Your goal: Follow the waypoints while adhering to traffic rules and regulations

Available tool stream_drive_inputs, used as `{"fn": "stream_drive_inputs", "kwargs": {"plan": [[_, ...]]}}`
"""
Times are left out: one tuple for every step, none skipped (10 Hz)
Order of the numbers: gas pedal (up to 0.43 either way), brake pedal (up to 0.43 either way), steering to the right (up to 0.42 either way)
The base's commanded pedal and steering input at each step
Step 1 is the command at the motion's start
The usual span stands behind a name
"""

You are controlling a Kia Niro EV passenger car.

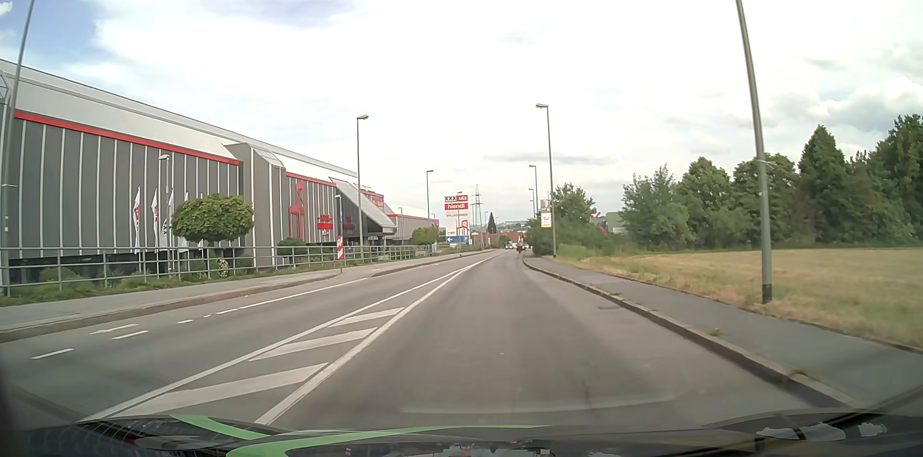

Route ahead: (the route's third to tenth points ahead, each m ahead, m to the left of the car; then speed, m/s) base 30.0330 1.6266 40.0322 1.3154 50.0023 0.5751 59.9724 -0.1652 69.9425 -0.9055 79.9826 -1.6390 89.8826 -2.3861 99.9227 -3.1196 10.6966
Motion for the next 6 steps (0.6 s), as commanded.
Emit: {"fn": "stream_drive_inputs", "kwargs": {"plan": [[0.130, 0.000, 0.005], [0.130, 0.000, 0.005], [0.130, 0.000, 0.005], [0.130, 0.000, 0.005], [0.130, 0.000, 0.004], [0.130, 0.000, 0.002]]}}
